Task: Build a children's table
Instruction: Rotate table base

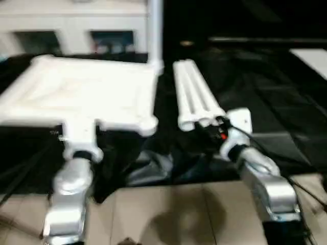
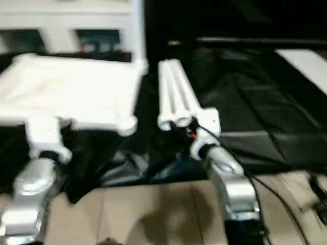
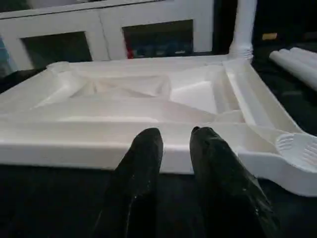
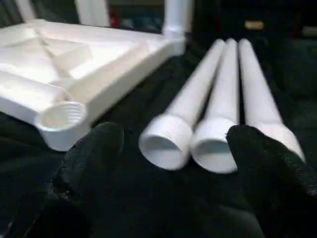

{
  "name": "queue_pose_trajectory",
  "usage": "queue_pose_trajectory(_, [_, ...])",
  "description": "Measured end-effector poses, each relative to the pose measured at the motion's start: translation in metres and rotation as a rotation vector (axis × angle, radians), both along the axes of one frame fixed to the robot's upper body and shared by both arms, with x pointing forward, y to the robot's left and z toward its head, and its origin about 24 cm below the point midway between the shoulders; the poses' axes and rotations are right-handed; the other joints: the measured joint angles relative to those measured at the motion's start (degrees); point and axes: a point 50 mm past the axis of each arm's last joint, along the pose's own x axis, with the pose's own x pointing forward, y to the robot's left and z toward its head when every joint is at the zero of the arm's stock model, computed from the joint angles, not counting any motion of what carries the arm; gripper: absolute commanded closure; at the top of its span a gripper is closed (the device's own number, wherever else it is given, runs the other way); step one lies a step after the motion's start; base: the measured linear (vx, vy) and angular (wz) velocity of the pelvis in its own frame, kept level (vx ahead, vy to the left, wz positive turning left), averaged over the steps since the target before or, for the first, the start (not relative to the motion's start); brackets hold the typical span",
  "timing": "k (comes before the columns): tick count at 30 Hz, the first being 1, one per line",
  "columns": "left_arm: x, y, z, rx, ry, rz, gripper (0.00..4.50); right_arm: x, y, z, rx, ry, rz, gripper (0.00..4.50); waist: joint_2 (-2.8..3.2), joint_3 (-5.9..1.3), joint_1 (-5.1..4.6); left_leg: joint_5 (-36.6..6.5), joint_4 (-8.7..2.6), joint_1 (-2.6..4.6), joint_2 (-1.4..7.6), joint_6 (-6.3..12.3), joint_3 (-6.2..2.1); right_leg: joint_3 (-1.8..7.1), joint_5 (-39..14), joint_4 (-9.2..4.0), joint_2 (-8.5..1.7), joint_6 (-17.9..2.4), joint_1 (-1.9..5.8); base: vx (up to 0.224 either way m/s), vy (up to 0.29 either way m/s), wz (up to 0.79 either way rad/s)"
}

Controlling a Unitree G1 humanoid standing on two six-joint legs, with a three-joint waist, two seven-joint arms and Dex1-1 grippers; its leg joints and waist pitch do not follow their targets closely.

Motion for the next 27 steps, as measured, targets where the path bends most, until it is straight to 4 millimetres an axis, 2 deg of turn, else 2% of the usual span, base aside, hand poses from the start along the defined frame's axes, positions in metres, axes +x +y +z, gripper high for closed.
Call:
queue_pose_trajectory(2, [-0.001, 0.001, 0.003, 0.005, -0.014, 0.002, 3.29, 0.0, 0.003, 0.001, 0.013, -0.005, 0.001, 0.61, 0.28, 0.92, -0.6, -1.9, 0.48, 1.16, 1.11, -3.05, -0.15, -2.42, 0.0, -1.52, -0.05, 0.0, 2.7, -0.079, -0.034, 0.51])
queue_pose_trajectory(3, [-0.002, 0.003, 0.003, 0.012, -0.011, 0.005, 3.29, 0.001, 0.007, 0.001, 0.034, -0.005, 0.003, 0.61, 0.51, 1.44, -1.33, -3.3, 1.12, 1.88, 2.24, -5.1, 0.35, -3.38, -0.1, -2.33, 0.2, 0.0, 3.81, -0.092, -0.014, 0.49])
queue_pose_trajectory(4, [-0.003, 0.006, 0.001, 0.019, -0.004, 0.012, 3.29, 0.001, 0.013, 0.002, 0.051, -0.009, 0.019, 0.61, 1.0, 1.76, -1.73, -3.5, 1.18, 2.42, 2.66, -5.39, 0.62, -3.53, -0.5, -2.48, 0.24, 0.0, 4.66, -0.026, 0.034, 0.18])
queue_pose_trajectory(5, [-0.003, 0.008, 0.002, 0.029, -0.006, 0.014, 3.29, 0.001, 0.015, 0.003, 0.06, -0.009, 0.025, 0.61, 1.23, 2.07, -1.71, -3.4, 0.85, 2.91, 2.47, -5.41, 0.98, -2.4, -2.4, -1.16, 0.65, -0.7, 4.9, 0.0, 0.0, 0.0])
queue_pose_trajectory(6, [-0.002, 0.009, 0.003, 0.034, -0.007, 0.013, 3.29, 0.001, 0.015, 0.003, 0.057, -0.008, 0.025, 0.61, 0.47, 2.13, -1.72, -3.4, 0.44, 3.93, 2.07, -5.4, 1.57, 0.57, -3.8, 0.67, 1.56, -2.0, 4.51, 0.0, 0.0, 0.0])
queue_pose_trajectory(7, [-0.002, 0.01, 0.003, 0.035, -0.009, 0.015, 3.29, 0.001, 0.013, 0.003, 0.051, -0.01, 0.024, 0.61, -0.31, 2.08, -1.69, -3.4, 0.1, 4.68, 1.44, -5.4, 2.25, 2.67, -4.3, 1.18, 1.94, -2.3, 4.59, 0.0, 0.0, 0.0])
queue_pose_trajectory(8, [-0.002, 0.009, 0.003, 0.035, -0.009, 0.013, 3.29, 0.001, 0.012, 0.003, 0.047, -0.012, 0.021, 0.61, -0.75, 2.03, -1.73, -3.4, 0.07, 5.14, 1.12, -5.4, 2.63, 4.1, -4.3, 1.5, 2.23, -2.2, 4.61, 0.06, -0.047, 0.05])
queue_pose_trajectory(9, [-0.002, 0.007, 0.003, 0.027, -0.01, 0.007, 3.29, 0.0, 0.009, 0.002, 0.042, -0.007, 0.012, 0.61, -1.43, 1.63, -1.53, -3.5, -0.39, 5.61, 1.0, -5.38, 3.36, 5.12, -4.0, 1.27, 2.18, -0.9, 4.67, 0.06, -0.047, 0.05])
queue_pose_trajectory(10, [-0.002, 0.005, 0.003, 0.023, -0.01, 0.0, 3.29, 0.0, 0.007, 0.002, 0.037, -0.008, 0.008, 0.61, -1.4, 1.5, -0.82, -4.0, -0.32, 5.52, 1.21, -4.59, 3.7, 5.21, -4.0, 0.67, 2.16, -0.6, 4.8, 0.078, -0.022, 0.0])
queue_pose_trajectory(11, [-0.002, 0.001, 0.002, 0.019, -0.009, -0.018, 3.29, 0.0, 0.006, 0.001, 0.034, -0.007, 0.005, 0.61, -1.09, 1.42, -0.23, -4.2, 0.1, 5.04, 1.38, -4.03, 3.77, 5.13, -4.0, 0.24, 2.18, -0.6, 5.09, 0.122, 0.007, -0.1])
queue_pose_trajectory(12, [-0.002, -0.004, 0.002, 0.013, -0.008, -0.036, 3.29, -0.001, 0.004, -0.001, 0.029, 0.001, -0.001, 0.61, -0.26, 0.92, 0.1, -4.1, 0.08, 4.52, 1.69, -3.48, 3.57, 4.63, -3.7, -0.34, 2.38, -0.3, 5.07, 0.122, 0.007, -0.1])
queue_pose_trajectory(14, [-0.002, -0.005, 0.003, 0.014, -0.012, -0.044, 3.29, -0.002, 0.002, -0.002, 0.029, 0.005, -0.009, 0.61, 0.72, 0.17, 0.09, -0.7, -0.56, 4.43, 1.97, -3.5, 3.57, 4.34, -3.3, -0.8, 2.76, 0.1, 5.23, 0.109, 0.028, 0.03])
queue_pose_trajectory(15, [-0.002, -0.004, 0.002, 0.018, -0.01, -0.041, 3.29, -0.002, 0.002, -0.002, 0.029, 0.005, -0.008, 0.61, 0.76, -0.04, -0.19, 0.4, -0.59, 4.66, 2.13, -3.58, 3.49, 4.71, -3.2, -1.08, 3.18, -0.1, 5.08, 0.141, 0.045, 0.11])
queue_pose_trajectory(16, [-0.003, -0.002, 0.001, 0.022, -0.003, -0.036, 3.29, -0.002, 0.006, -0.002, 0.031, 0.004, 0.003, 0.61, 0.37, -0.3, -0.74, 0.1, -0.84, 4.8, 1.76, -3.24, 3.36, 5.05, -3.5, -0.87, 3.2, -0.6, 4.79, 0.198, 0.017, 0.03])
queue_pose_trajectory(17, [-0.006, 0.004, -0.002, 0.026, 0.01, -0.012, 3.29, -0.002, 0.015, 0.001, 0.038, -0.006, 0.037, 0.61, -0.06, -0.56, -1.69, -0.4, -1.09, 4.89, 1.06, -3.11, 2.97, 5.37, -4.1, 0.9, 3.07, -2.4, 3.53, 0.198, 0.017, 0.03])
queue_pose_trajectory(18, [-0.006, 0.007, -0.003, 0.028, 0.016, -0.002, 3.29, -0.002, 0.018, 0.002, 0.035, -0.01, 0.057, 0.61, -0.2, -0.63, -2.03, -0.9, -1.06, 5.23, 0.85, -3.09, 2.73, 5.76, -4.1, 2.85, 3.03, -2.4, 2.06, 0.211, -0.025, -0.09])
queue_pose_trajectory(19, [-0.007, 0.008, -0.003, 0.027, 0.016, 0.003, 3.29, -0.003, 0.019, 0.001, 0.031, -0.008, 0.07, 0.61, -0.59, -0.85, -2.71, -1.4, -1.03, 5.6, 0.42, -2.74, 2.51, 6.44, -3.7, 5.03, 3.1, -1.2, -0.69, 0.157, -0.066, -0.15])
queue_pose_trajectory(20, [-0.007, 0.007, -0.003, 0.025, 0.015, 0.002, 3.29, -0.003, 0.018, 0.001, 0.026, -0.008, 0.075, 0.61, -1.17, -1.12, -3.42, -1.7, -1.06, 6.0, -0.26, -2.78, 2.29, 7.2, -3.2, 4.87, 2.83, -0.4, -2.54, 0.222, -0.11, -0.16])
queue_pose_trajectory(21, [-0.006, 0.006, -0.002, 0.025, 0.009, -0.004, 3.29, -0.004, 0.014, 0.001, 0.011, -0.008, 0.075, 0.61, -2.76, -1.14, -3.7, -2.7, -0.26, 5.95, -1.7, -2.1, 2.62, 8.86, -0.2, 3.22, 2.11, -0.1, -3.15, 0.139, -0.087, -0.09])
queue_pose_trajectory(22, [-0.005, -0.001, -0.002, 0.008, 0.011, -0.021, 3.29, -0.006, 0.009, -0.004, -0.014, 0.007, 0.075, 0.61, -2.84, -1.19, -3.87, -4.0, 1.04, 5.99, -1.83, 0.31, 2.32, 9.35, -1.1, 3.49, 2.56, -0.3, -2.45, 0.138, -0.056, 0.1])
queue_pose_trajectory(23, [-0.005, -0.008, -0.003, -0.003, 0.01, -0.048, 3.29, -0.007, 0.001, -0.005, -0.042, 0.015, 0.064, 0.61, -2.7, -1.12, -3.23, -4.9, 3.25, 5.45, -1.93, 2.99, 1.86, 9.61, -1.5, 3.04, 2.99, -1.0, -1.61, 0.154, -0.05, 0.09])
queue_pose_trajectory(24, [-0.005, -0.01, -0.003, -0.007, 0.013, -0.053, 3.29, -0.006, -0.001, -0.006, -0.055, 0.014, 0.058, 0.61, -2.76, -1.03, -3.0, -4.9, 6.65, 3.24, -2.19, 3.16, 1.07, 8.47, -1.4, 1.65, 2.96, -1.1, -0.39, 0.154, -0.05, 0.09])
queue_pose_trajectory(25, [-0.005, -0.009, -0.002, -0.003, 0.008, -0.053, 3.29, -0.007, 0.001, -0.006, -0.054, 0.014, 0.062, 0.61, -2.45, -1.14, -3.02, -4.8, 6.9, 1.61, -2.23, 2.91, 0.78, 6.56, -1.3, 0.48, 2.62, -0.9, 0.67, 0.14, -0.044, 0.21])
queue_pose_trajectory(26, [-0.005, -0.008, 0.001, 0.0, -0.003, -0.051, 3.29, -0.007, 0.003, -0.005, -0.052, 0.012, 0.068, 0.61, -1.71, -1.21, -2.59, -4.5, 5.27, 0.53, -2.09, 2.37, 0.82, 3.92, -1.3, -0.57, 2.04, -0.9, 1.91, 0.06, -0.006, 0.23])
queue_pose_trajectory(27, [-0.006, -0.006, 0.002, 0.002, -0.011, -0.045, 3.29, -0.006, 0.005, -0.005, -0.046, 0.009, 0.074, 0.61, -0.56, -1.2, -1.93, -4.2, 2.89, -0.03, -1.24, 2.68, 0.89, 1.03, -1.4, -1.84, 2.07, -0.6, 3.42, 0.134, 0.023, 0.4])
